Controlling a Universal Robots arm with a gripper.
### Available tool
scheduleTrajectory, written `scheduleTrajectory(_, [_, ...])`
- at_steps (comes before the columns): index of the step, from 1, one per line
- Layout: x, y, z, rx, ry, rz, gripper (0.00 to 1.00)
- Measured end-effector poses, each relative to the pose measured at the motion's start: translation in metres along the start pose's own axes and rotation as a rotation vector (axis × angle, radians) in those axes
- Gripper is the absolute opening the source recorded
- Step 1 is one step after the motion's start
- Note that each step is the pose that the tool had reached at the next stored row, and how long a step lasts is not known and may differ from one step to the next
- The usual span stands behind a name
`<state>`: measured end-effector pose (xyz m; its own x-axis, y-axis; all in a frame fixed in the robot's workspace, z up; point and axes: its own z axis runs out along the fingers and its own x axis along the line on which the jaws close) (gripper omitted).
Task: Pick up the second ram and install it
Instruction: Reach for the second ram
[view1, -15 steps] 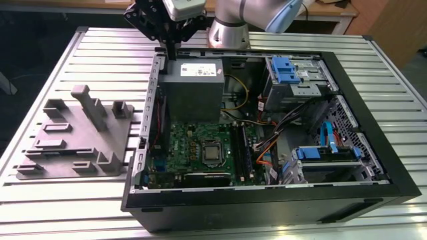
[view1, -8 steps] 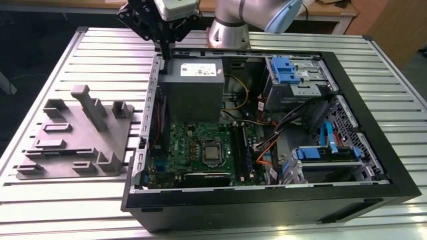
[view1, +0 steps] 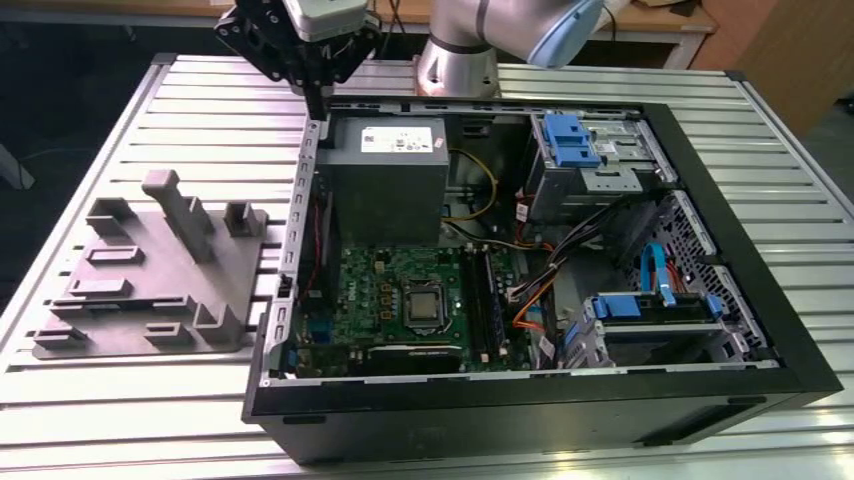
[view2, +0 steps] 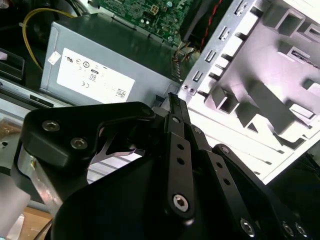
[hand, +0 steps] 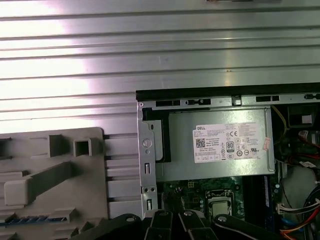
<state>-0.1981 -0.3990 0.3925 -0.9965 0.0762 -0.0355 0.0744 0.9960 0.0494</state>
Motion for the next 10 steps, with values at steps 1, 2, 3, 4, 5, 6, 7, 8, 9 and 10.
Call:
scheduleTrajectory(1, [0.0014,-0.0001,-0.0001,0.0000,-0.0004,0.000,0.10])
scheduleTrajectory(2, [0.0027,-0.0002,-0.0001,0.0000,-0.0008,0.000,0.10])
scheduleTrajectory(3, [0.0042,-0.0003,-0.0002,0.0000,-0.0012,0.000,0.10])
scheduleTrajectory(4, [0.0059,-0.0004,-0.0002,-0.0001,-0.0015,0.000,0.10])
scheduleTrajectory(5, [0.0078,-0.0006,-0.0003,-0.0001,-0.0019,0.000,0.10])
scheduleTrajectory(6, [0.0100,-0.0007,-0.0003,-0.0001,-0.0023,0.000,0.10])
scheduleTrajectory(7, [0.0124,-0.0009,-0.0004,-0.0002,-0.0028,0.000,0.10])
scheduleTrajectory(8, [0.0144,-0.0011,-0.0004,-0.0003,-0.0032,0.000,0.10])
scheduleTrajectory(9, [0.0161,-0.0012,-0.0005,-0.0002,-0.0035,0.000,0.10])
scheduleTrajectory(10, [0.0178,-0.0013,-0.0005,-0.0003,-0.0039,0.000,0.10])
